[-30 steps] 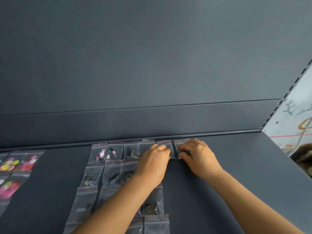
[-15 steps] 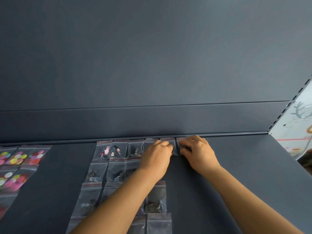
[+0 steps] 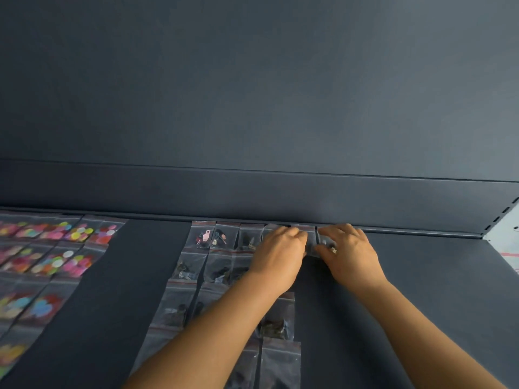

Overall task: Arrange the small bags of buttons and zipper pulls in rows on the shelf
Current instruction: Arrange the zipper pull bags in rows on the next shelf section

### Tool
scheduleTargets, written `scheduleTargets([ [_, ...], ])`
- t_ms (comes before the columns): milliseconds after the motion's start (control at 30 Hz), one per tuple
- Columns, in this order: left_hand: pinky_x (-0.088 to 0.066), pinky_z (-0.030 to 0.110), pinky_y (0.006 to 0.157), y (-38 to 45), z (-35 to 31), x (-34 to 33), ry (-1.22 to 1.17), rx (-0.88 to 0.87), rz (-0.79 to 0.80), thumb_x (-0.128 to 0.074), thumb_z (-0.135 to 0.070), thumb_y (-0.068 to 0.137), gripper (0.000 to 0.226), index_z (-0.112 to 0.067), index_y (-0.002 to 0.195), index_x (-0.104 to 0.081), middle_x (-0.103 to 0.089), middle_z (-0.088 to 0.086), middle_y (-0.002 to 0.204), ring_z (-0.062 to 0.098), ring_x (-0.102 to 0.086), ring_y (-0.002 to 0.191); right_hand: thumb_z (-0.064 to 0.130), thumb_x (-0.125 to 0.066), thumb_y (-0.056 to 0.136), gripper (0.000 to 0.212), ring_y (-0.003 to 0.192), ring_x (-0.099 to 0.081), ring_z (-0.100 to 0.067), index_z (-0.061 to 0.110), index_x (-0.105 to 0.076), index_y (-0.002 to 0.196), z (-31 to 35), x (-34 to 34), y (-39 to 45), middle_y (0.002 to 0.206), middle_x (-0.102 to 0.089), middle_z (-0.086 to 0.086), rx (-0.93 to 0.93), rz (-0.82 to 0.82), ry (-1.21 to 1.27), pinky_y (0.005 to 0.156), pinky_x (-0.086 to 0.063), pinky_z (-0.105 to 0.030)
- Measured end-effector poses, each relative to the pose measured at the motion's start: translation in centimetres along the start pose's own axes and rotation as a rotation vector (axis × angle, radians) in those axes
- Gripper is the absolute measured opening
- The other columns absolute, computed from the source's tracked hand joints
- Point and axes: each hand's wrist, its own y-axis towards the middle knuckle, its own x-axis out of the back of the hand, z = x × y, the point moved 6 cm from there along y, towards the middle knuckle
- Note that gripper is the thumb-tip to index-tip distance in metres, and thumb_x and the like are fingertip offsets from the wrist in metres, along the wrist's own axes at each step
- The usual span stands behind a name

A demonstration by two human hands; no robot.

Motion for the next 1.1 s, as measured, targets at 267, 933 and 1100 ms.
scheduleTargets([
  [267,-0.028,0.034,0.109,-7.3,4.6,3.5,-0.012,0.189,-0.112,-0.05,-0.033,0.094,0.049,-0.017,0.14,-0.041,-0.046,0.001,0.141,0.021,-0.038,0.13,0.038,-0.057,0.087,0.043,0.121,-0.044,-0.023,0.023,-0.054,0.128,7.3,-1.3,-3.5,0.131,-0.051,0.002,0.189,0.084,-0.095,0.1,-0.034,-0.033],
  [933,-0.025,0.03,0.11,-39.6,27.9,13.2,0.045,0.593,-0.208,-0.041,-0.046,0.095,0.06,-0.026,0.148,-0.021,-0.036,-0.007,0.147,0.016,-0.03,0.135,0.05,-0.046,0.092,0.06,0.139,-0.023,-0.018,0.027,-0.029,0.145,39.7,-14.6,-18.3,0.15,-0.031,0.007,0.532,0.272,-0.02,0.112,-0.018,-0.034],
  [1100,-0.027,0.029,0.108,-46.5,32.4,15.4,0.072,0.68,-0.244,-0.042,-0.045,0.095,0.06,-0.026,0.148,-0.022,-0.034,-0.005,0.149,0.016,-0.031,0.134,0.05,-0.048,0.091,0.063,0.139,-0.022,-0.018,0.025,-0.028,0.145,47.3,-18.2,-21.3,0.15,-0.03,0.005,0.616,0.333,0.005,0.114,-0.015,-0.033],
])
